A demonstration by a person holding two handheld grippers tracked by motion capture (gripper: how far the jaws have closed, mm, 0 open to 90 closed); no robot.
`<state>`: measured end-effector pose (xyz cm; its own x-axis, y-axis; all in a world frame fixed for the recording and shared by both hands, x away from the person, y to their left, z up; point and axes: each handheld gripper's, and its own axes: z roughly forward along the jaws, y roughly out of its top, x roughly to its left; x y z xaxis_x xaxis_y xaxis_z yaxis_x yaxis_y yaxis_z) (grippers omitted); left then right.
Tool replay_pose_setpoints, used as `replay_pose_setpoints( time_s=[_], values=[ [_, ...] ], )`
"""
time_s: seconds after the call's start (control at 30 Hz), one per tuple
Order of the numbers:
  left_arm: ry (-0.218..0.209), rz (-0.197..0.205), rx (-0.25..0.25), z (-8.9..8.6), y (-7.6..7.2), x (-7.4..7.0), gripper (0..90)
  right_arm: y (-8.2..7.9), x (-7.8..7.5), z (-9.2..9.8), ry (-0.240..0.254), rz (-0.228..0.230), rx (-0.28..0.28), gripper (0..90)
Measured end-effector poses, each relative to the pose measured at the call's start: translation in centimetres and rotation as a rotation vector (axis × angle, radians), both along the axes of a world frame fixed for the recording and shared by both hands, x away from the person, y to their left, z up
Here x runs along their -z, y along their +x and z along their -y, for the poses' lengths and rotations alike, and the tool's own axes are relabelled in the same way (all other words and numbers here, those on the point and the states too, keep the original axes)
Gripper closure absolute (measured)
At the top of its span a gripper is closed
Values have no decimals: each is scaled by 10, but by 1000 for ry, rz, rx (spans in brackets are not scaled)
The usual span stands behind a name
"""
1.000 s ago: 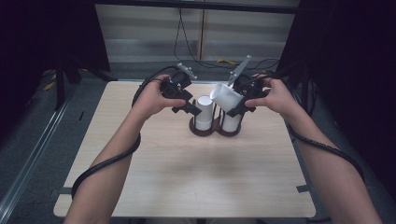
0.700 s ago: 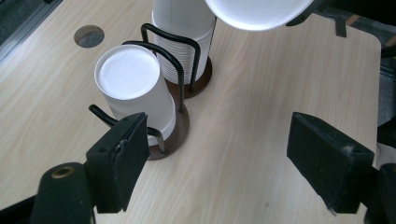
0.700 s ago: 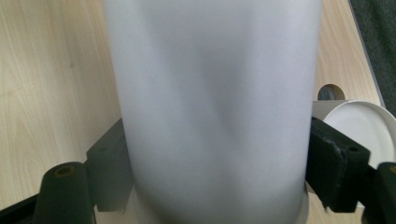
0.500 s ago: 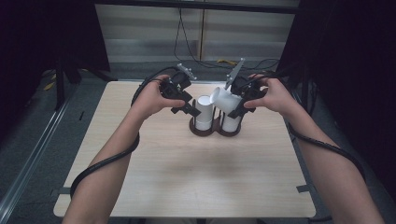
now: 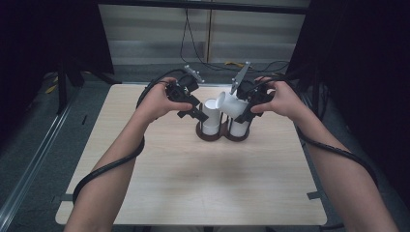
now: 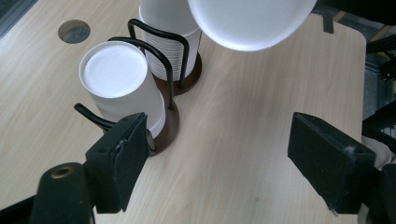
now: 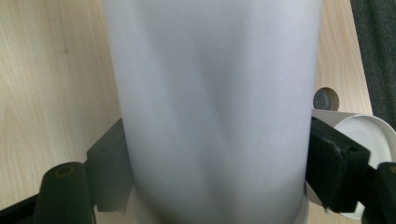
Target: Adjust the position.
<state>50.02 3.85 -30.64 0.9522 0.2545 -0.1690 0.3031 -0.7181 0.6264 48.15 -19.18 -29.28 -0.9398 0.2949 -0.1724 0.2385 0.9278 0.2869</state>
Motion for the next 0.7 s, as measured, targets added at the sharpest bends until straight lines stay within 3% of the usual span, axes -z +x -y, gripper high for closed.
replay_pose_setpoints(
  time_s=[0.7],
  values=[
    [4,-5,21,12,3,-3,203,0,6,-8,-32,-8,-29,209]
  ],
)
